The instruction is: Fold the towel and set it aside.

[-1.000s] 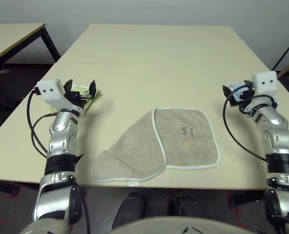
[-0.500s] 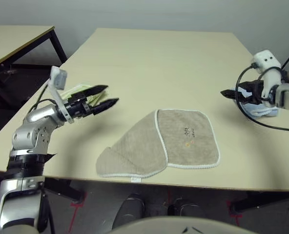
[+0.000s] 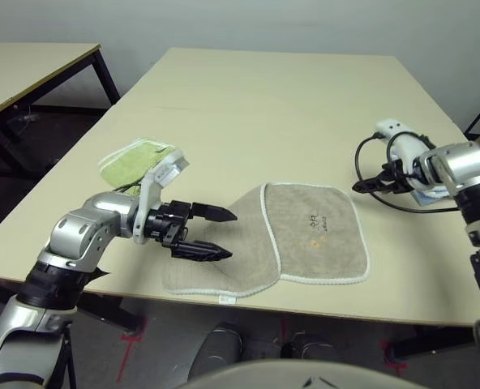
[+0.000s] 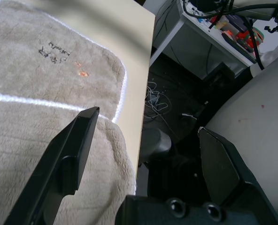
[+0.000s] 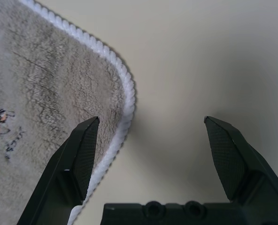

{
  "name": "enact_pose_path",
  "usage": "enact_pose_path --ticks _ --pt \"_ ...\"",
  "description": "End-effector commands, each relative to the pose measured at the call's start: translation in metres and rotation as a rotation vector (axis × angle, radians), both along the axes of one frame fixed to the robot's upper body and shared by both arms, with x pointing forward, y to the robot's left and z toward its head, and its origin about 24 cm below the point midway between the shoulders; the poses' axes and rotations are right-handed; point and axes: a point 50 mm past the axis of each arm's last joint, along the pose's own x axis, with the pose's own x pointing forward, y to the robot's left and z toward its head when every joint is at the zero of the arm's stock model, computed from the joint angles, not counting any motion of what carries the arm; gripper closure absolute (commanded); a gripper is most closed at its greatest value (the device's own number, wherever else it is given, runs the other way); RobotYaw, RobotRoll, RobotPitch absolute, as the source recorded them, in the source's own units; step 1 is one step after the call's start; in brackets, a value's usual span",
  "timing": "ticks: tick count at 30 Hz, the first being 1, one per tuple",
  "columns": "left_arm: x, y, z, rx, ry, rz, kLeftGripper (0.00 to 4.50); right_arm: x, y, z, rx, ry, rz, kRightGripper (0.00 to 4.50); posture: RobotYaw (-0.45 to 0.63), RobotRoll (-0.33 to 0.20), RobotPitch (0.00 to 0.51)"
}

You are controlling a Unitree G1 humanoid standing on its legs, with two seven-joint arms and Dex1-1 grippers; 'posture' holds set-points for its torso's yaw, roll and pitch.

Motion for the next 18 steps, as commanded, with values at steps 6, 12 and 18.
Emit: enact_pose_path --ticks 6,12,18 --pt "0.001 -0.006 -0.008 -0.002 -0.013 0.012 0.03 0.006 0.007 -0.023 -0.092 0.022 0.004 0.00 0.16 0.000 0.009" --pt "0.001 -0.010 -0.014 -0.028 -0.003 0.018 0.03 0.006 0.013 -0.030 -0.084 0.054 0.010 0.00 0.14 0.000 0.019" --pt "0.003 -0.011 -0.015 -0.050 -0.002 0.042 0.00 0.006 0.016 -0.032 -0.072 0.058 0.007 1.27 0.14 0.000 0.025"
